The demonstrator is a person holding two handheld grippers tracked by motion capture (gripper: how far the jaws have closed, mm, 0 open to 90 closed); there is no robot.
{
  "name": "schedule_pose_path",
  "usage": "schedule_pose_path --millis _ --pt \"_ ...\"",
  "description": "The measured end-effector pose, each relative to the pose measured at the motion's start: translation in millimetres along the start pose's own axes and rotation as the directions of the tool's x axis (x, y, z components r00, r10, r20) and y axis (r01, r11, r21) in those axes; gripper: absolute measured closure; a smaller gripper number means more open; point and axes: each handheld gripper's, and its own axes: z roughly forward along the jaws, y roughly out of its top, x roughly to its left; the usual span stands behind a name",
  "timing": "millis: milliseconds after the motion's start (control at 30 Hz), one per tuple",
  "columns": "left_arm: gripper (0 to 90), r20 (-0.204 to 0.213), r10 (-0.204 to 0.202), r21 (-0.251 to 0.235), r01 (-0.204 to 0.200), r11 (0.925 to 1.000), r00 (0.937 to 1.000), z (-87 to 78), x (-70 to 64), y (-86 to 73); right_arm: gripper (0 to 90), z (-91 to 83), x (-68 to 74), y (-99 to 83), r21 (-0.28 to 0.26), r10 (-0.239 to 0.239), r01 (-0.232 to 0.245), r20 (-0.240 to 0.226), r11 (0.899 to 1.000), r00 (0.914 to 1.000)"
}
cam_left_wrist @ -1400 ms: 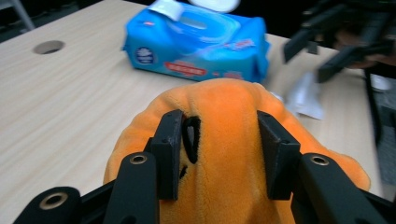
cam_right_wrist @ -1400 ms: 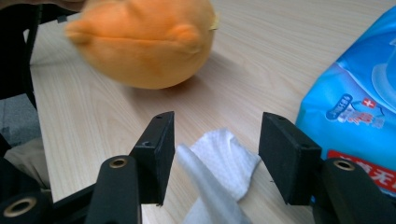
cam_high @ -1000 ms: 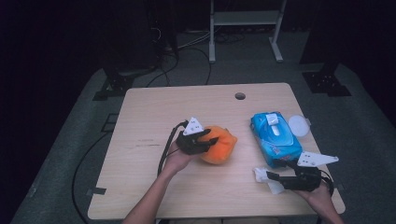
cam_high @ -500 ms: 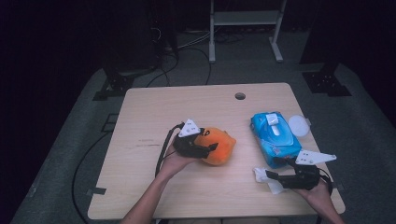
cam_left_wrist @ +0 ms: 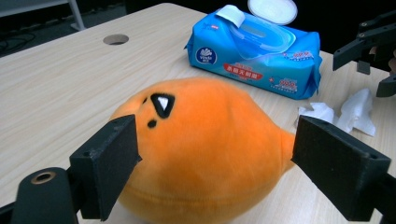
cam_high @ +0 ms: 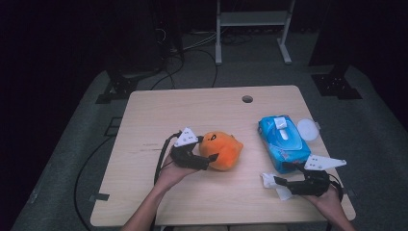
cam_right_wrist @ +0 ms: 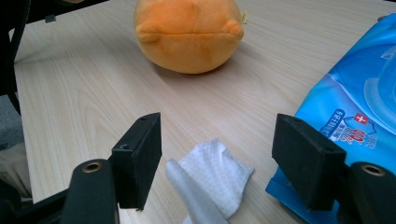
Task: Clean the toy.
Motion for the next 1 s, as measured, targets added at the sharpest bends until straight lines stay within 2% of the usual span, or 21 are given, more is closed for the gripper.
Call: schedule_pose_path --millis 700,1000 --pt "13.6 -0.030 -0.027 -0.016 0.026 0.9995 0.9992 -34.2 0.6 -30.4 30.3 0.2 1.5 -1.5 0.000 -0.003 0.003 0.003 1.000 1.0000" --pt "13.1 -0.038 -0.040 0.002 0.040 0.9992 0.9985 -39.9 0.3 -45.8 30.0 0.2 2.0 -1.4 0.001 -0.003 0.003 0.003 1.000 1.0000"
